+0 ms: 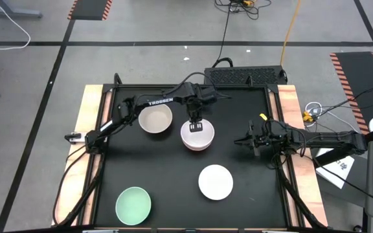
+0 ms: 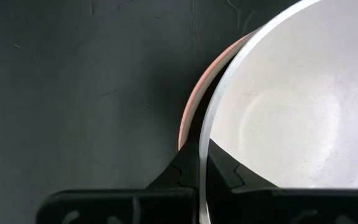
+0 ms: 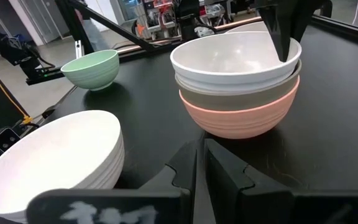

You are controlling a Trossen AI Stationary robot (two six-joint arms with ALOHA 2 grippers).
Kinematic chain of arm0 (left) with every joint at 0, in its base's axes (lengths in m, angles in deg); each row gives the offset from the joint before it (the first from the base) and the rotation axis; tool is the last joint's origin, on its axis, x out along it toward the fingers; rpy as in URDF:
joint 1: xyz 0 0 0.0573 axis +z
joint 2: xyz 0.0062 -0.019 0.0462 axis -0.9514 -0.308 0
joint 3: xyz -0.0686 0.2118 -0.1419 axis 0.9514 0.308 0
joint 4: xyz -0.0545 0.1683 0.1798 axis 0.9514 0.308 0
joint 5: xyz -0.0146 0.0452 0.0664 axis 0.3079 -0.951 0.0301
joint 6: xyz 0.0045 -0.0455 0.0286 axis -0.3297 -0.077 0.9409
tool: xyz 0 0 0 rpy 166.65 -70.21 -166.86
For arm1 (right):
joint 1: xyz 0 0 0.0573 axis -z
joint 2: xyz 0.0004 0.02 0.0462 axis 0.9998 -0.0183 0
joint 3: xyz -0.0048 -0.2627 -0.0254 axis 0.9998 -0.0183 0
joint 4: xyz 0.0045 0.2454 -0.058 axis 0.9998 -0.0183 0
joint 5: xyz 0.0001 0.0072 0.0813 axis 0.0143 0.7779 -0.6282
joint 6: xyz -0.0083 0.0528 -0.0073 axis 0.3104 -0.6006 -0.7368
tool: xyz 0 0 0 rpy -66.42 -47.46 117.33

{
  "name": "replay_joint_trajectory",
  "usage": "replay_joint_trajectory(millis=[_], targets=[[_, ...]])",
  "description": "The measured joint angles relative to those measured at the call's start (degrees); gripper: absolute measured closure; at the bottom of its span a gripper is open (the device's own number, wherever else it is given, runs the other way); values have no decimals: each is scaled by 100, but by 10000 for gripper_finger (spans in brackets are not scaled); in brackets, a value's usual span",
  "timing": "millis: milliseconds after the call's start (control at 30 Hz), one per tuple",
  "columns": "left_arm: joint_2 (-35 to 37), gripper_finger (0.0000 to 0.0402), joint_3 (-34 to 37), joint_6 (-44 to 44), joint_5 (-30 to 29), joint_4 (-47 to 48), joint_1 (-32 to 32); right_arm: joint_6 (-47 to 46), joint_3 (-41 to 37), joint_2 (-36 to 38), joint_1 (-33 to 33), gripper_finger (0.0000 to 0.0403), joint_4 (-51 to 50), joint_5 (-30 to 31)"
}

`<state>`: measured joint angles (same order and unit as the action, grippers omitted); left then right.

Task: Nest bowls inside each other
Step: Stack the left white bowl on top of the brown bowl

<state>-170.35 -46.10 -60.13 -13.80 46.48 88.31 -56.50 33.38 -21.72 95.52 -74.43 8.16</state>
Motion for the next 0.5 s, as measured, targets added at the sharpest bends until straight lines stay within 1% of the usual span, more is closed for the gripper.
replay_joint_trajectory(millis=[367,500], targets=[[0,400,2,-13,-94,-67,-39,-57,-1,0,0,377,-21,2],[-4,398,2,0,20,-60,-32,-59,-2,0,0,377,-28,2]])
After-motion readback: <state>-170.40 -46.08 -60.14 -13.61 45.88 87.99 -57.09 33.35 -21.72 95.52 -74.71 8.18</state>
